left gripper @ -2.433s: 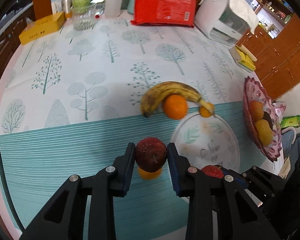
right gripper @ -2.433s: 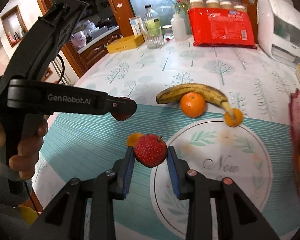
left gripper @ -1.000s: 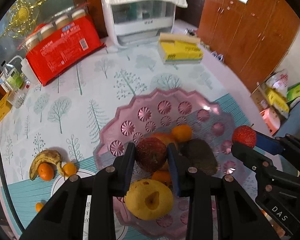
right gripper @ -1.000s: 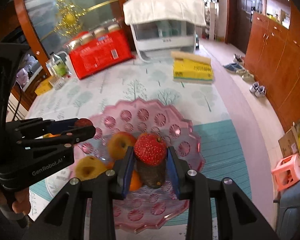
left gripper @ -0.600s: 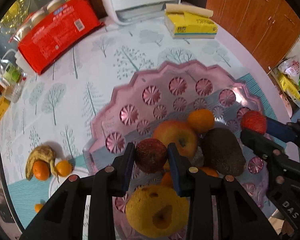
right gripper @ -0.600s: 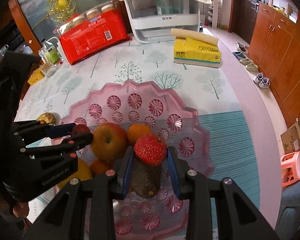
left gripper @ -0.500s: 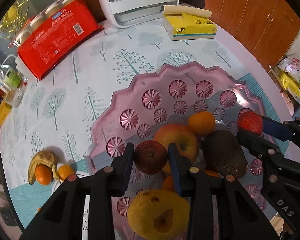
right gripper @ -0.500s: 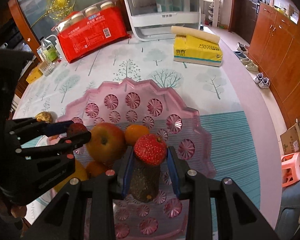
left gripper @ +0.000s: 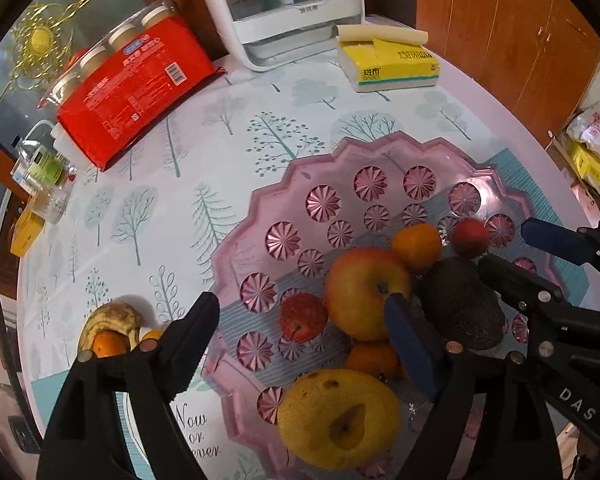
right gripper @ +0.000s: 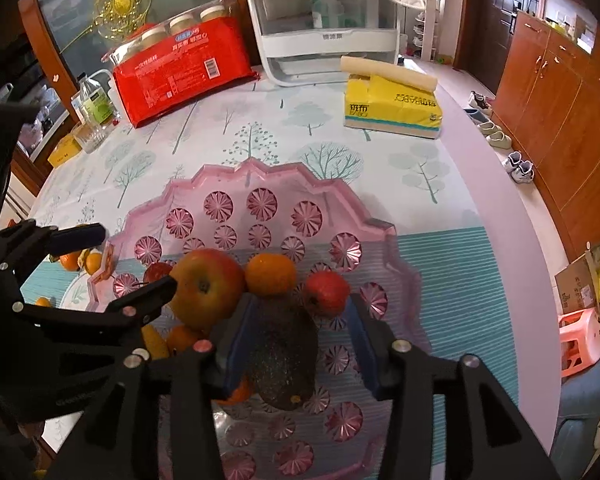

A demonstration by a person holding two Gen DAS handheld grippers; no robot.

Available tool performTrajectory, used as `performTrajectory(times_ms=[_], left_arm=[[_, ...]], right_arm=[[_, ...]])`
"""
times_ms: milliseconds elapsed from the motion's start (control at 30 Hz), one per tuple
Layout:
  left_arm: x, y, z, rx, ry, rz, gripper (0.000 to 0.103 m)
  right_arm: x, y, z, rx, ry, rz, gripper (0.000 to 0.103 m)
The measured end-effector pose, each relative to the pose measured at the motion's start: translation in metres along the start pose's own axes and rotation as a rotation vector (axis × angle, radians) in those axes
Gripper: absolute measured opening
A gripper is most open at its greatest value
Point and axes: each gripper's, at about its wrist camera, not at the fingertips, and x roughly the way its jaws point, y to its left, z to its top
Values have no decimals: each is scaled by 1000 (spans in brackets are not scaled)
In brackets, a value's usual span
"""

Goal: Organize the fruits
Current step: 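Carry lychee and strawberry into the pink bowl and open both tools, then move both open tools back toward the mandarins on the table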

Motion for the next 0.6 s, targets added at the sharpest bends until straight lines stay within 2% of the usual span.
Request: performTrajectory(times_ms=[133, 600], left_arm=[[-10, 4, -6, -11, -13, 9, 89], [-46, 12, -27, -44, -51, 31, 89]], right_arm=[[-5, 1, -2, 13, -3, 8, 51], [-34, 3, -14, 57, -31, 22, 51]])
